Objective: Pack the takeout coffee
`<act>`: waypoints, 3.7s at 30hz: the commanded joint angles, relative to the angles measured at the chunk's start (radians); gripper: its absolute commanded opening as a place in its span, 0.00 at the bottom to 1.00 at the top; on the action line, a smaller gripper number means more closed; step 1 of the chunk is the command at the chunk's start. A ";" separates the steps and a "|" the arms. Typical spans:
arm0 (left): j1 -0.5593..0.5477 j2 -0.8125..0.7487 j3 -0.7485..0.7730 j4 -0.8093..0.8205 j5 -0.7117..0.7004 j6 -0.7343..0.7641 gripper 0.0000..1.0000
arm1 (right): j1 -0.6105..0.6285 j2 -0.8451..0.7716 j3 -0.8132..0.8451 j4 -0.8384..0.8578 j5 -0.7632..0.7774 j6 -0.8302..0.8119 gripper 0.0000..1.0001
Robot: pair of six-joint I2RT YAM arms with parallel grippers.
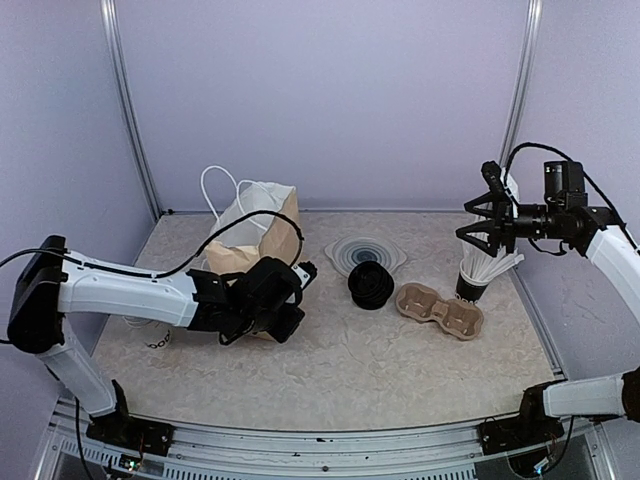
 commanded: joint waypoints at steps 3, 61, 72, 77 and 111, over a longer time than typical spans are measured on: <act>0.096 0.166 0.173 0.156 -0.024 0.119 0.00 | 0.010 -0.023 -0.013 0.006 -0.001 -0.007 0.80; 0.110 0.009 0.560 -0.575 -0.221 -0.281 0.27 | 0.025 0.004 -0.040 0.005 -0.035 -0.018 0.82; 0.370 -0.166 0.480 -1.063 -0.163 -0.606 0.46 | 0.056 0.095 -0.023 0.014 -0.063 -0.024 0.81; 0.475 -0.210 0.411 -1.094 -0.126 -0.599 0.48 | 0.073 0.097 -0.024 0.009 -0.046 -0.033 0.81; 0.575 -0.260 0.291 -1.092 -0.089 -0.586 0.10 | 0.091 0.087 -0.059 0.018 -0.025 -0.035 0.82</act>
